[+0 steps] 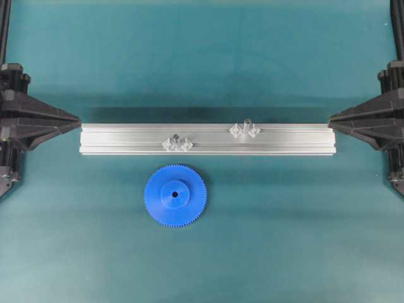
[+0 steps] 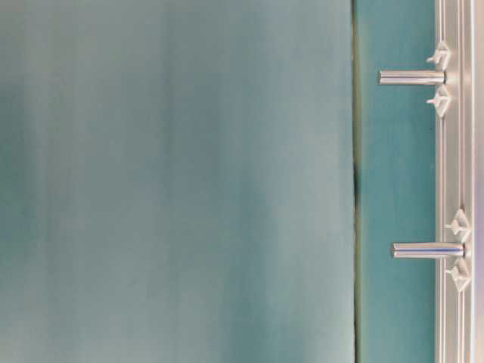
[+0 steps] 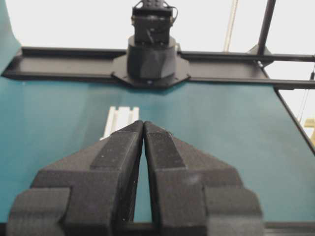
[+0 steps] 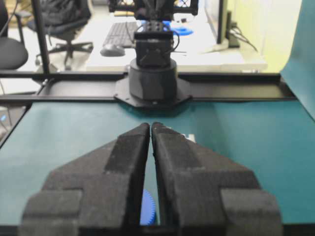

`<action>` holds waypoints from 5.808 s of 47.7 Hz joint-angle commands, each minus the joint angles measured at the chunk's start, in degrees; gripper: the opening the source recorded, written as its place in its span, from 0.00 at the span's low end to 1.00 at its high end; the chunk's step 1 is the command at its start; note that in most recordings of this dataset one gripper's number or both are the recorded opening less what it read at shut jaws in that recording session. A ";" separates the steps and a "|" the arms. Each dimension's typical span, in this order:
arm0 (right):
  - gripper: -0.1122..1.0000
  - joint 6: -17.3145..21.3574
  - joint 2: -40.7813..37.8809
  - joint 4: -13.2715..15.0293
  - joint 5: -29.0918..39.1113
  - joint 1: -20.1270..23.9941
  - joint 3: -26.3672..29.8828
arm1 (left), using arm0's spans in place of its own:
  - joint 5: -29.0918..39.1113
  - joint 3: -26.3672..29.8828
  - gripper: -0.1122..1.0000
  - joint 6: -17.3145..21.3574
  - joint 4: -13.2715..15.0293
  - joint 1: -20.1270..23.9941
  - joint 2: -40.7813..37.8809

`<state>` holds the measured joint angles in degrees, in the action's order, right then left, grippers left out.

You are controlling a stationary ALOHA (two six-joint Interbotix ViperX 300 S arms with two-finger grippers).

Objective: Find the location of the shaft and insert the large gear.
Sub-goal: 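Move the left gripper down over the large blue gear's hub, then close the left gripper on the blue gear's hub, then lift the blue gear and carry it over the right shaft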

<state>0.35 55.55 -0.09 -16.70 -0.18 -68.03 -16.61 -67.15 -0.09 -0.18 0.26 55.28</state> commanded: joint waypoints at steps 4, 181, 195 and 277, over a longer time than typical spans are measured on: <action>0.21 0.09 -0.18 -0.79 3.60 0.09 2.46 | 6.94 5.01 0.16 -1.58 -0.62 -0.62 -3.25; 0.10 5.54 0.18 1.49 44.82 -4.22 8.70 | 41.75 41.66 0.94 -7.56 -0.79 -8.09 -66.27; 0.10 5.54 0.35 1.49 44.74 -4.22 8.53 | 42.63 41.22 0.94 -7.56 -0.79 -8.09 -66.62; 0.10 5.63 5.19 1.49 44.74 -4.22 6.59 | 60.91 59.06 0.73 4.66 -1.14 -4.66 -57.57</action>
<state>5.45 60.82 1.49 28.48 -4.31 -61.88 43.77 -11.69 3.69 -1.14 -5.63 -5.45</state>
